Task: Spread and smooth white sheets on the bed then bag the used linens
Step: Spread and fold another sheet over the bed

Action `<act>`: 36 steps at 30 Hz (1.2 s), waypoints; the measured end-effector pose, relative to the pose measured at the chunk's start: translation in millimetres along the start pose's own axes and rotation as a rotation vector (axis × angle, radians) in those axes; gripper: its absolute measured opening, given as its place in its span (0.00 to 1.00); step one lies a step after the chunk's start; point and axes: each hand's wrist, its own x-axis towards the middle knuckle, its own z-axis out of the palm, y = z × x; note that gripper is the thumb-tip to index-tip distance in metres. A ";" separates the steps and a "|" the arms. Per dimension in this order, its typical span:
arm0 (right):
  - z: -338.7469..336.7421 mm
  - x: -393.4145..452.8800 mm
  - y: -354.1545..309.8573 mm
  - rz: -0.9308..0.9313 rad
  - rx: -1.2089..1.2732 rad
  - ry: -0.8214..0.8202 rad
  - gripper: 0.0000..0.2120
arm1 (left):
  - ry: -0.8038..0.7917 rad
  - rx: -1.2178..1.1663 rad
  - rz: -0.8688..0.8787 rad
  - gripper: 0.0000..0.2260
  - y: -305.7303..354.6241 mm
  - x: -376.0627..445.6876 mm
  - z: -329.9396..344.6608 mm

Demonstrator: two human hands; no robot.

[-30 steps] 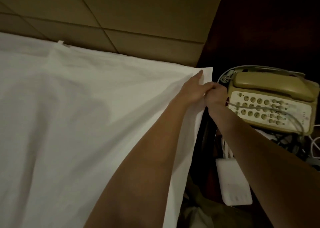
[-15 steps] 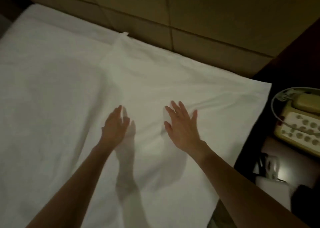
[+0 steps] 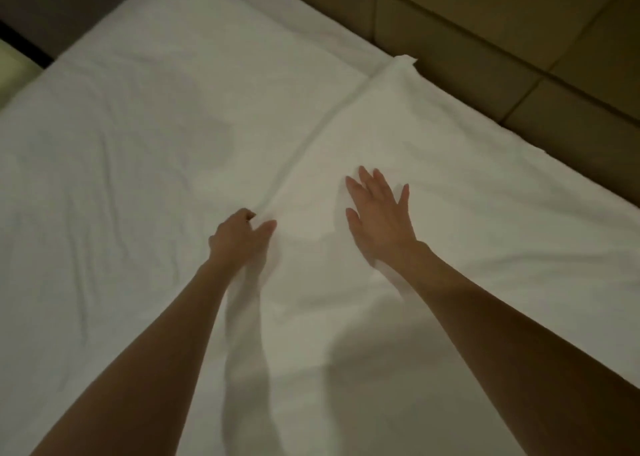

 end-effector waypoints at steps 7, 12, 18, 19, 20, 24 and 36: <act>-5.2 79.5 -10.2 -0.049 -0.075 0.022 0.25 | 0.146 -0.341 0.129 0.21 -7.9 17.7 -4.0; -40.6 127.6 33.1 0.061 0.067 0.158 0.23 | 0.116 -0.300 0.120 0.14 -3.7 32.2 5.9; -85.1 188.9 79.3 0.423 0.330 0.323 0.25 | 0.033 -0.469 0.228 0.06 41.2 49.9 -0.1; -88.5 194.2 82.8 0.444 0.335 0.296 0.24 | 0.034 -0.475 0.234 0.04 51.5 51.8 0.6; -90.5 198.3 84.9 0.452 0.327 0.273 0.24 | 0.032 -0.494 0.230 0.03 61.6 53.4 2.2; -88.7 211.0 91.4 0.487 0.436 0.230 0.24 | 0.001 -0.540 0.233 0.04 84.1 62.8 12.0; -96.2 228.0 104.8 0.294 0.351 0.374 0.14 | 0.144 -0.389 0.158 0.13 104.6 100.0 0.3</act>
